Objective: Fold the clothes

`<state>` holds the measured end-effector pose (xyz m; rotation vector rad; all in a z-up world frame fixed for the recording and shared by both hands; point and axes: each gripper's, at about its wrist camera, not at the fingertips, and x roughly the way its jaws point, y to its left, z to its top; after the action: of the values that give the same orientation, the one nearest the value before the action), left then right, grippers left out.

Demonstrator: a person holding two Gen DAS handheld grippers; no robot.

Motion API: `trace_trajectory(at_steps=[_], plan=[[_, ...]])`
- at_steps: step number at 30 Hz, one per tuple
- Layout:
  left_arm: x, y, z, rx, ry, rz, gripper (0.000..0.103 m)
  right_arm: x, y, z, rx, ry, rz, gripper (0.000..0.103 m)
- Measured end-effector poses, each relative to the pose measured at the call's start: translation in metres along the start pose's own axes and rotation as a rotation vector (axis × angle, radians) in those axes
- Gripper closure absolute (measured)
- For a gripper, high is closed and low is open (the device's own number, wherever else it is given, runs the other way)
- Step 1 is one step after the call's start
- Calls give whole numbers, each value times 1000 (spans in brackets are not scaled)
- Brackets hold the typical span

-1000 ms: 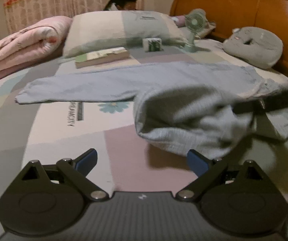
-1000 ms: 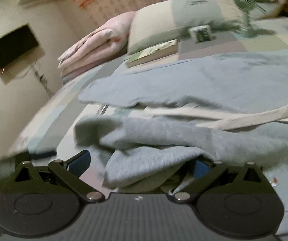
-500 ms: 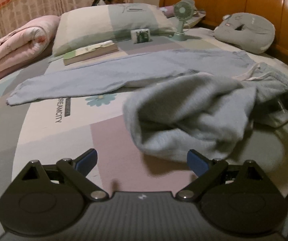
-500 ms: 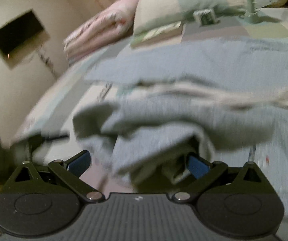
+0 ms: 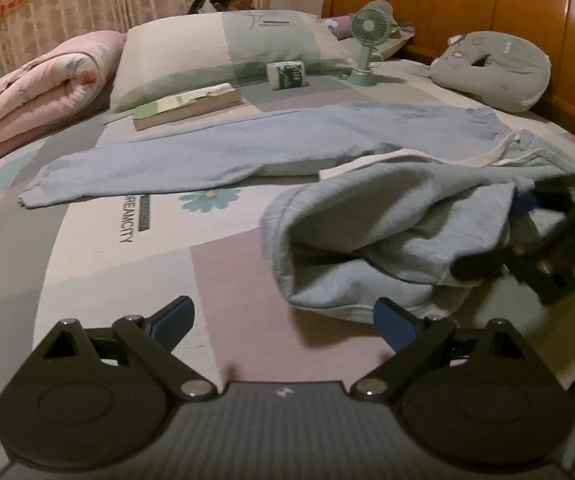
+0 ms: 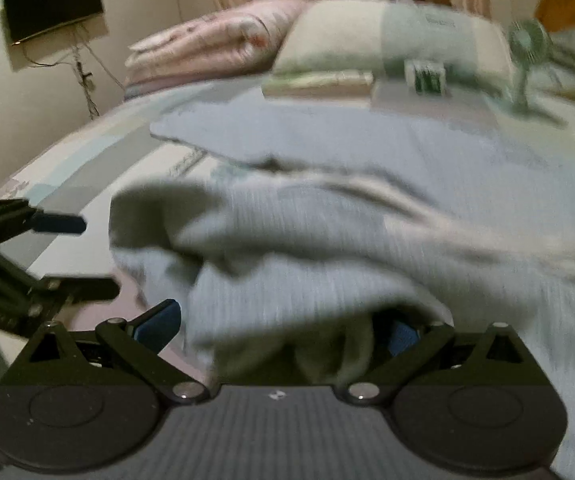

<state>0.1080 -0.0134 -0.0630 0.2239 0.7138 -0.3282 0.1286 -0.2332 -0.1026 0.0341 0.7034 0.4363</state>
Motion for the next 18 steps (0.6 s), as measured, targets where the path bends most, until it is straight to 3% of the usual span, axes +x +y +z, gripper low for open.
trace_trajectory(at_steps=[5,9,12,13,16,18], plan=[[-3,12,0,-18,-10,18,7,18,11,-2,-27,95,83,0],[-7,20,-1,-35,-23,29,7,16,34,-9,-96,149,75,0],[-10,25,-1,-47,-33,36,7,7,38,-5,-30,175,222,0],[-11,27,-1,-51,-36,36,7,4,40,-2,-32,170,236,0],[-15,31,-3,-63,-41,42,7,-1,39,4,-57,145,202,0],[-17,32,-4,-69,-41,45,7,1,35,6,-67,131,121,0]])
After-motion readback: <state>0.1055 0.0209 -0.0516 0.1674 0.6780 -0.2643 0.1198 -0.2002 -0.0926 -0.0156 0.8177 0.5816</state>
